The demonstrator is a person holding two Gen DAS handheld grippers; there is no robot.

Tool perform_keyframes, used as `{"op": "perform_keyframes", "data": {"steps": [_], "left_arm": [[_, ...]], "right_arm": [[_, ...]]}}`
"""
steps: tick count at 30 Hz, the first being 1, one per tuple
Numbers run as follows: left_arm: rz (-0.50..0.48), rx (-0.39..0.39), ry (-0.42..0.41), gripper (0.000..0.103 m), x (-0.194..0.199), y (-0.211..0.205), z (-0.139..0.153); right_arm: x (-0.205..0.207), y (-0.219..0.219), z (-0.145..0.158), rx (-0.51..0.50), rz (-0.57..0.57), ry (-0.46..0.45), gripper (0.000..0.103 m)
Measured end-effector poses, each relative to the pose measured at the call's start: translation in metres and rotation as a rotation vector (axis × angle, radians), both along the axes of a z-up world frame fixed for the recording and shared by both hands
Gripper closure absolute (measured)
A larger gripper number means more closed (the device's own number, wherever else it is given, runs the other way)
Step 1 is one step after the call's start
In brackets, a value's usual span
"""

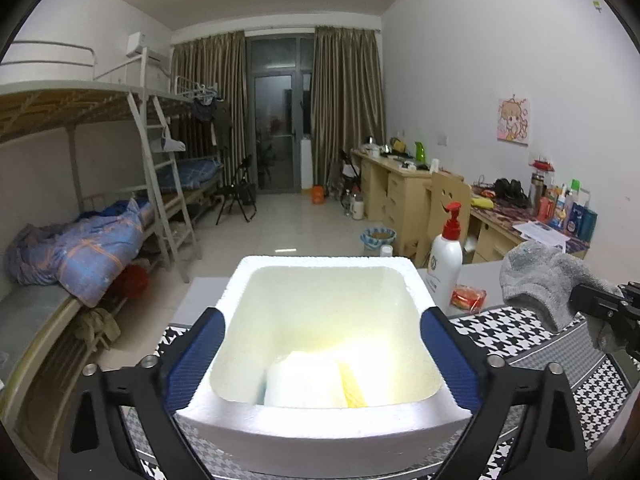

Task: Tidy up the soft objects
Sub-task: 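Lower the tissues into the white foam box and open the left gripper, then lower the grey sock into the foam box and open the right gripper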

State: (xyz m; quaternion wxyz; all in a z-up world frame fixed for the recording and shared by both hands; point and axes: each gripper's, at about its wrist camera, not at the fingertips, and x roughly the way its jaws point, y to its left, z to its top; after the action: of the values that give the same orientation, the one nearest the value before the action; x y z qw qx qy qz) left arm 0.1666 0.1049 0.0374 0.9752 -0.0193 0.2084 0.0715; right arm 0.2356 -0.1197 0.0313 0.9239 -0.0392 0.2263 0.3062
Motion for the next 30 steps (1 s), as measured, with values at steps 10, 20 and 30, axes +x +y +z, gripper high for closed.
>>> {"op": "perform_keyframes", "data": {"steps": [10,20,30], "left_arm": [[0.039,0.003,-0.011,0.001,-0.013,0.007,0.002],[0.072,-0.013,-0.046,0.001,-0.029,0.02,0.005],[0.076,-0.019,-0.049,0.001,-0.038,0.028,-0.002]], "right_arm": [[0.004,0.018,0.005,-0.009,0.022,-0.002,0.089],[0.001,0.039,0.01,-0.017,0.059,-0.007,0.089],[0.002,0.055,0.012,-0.026,0.087,0.0,0.089]]}}
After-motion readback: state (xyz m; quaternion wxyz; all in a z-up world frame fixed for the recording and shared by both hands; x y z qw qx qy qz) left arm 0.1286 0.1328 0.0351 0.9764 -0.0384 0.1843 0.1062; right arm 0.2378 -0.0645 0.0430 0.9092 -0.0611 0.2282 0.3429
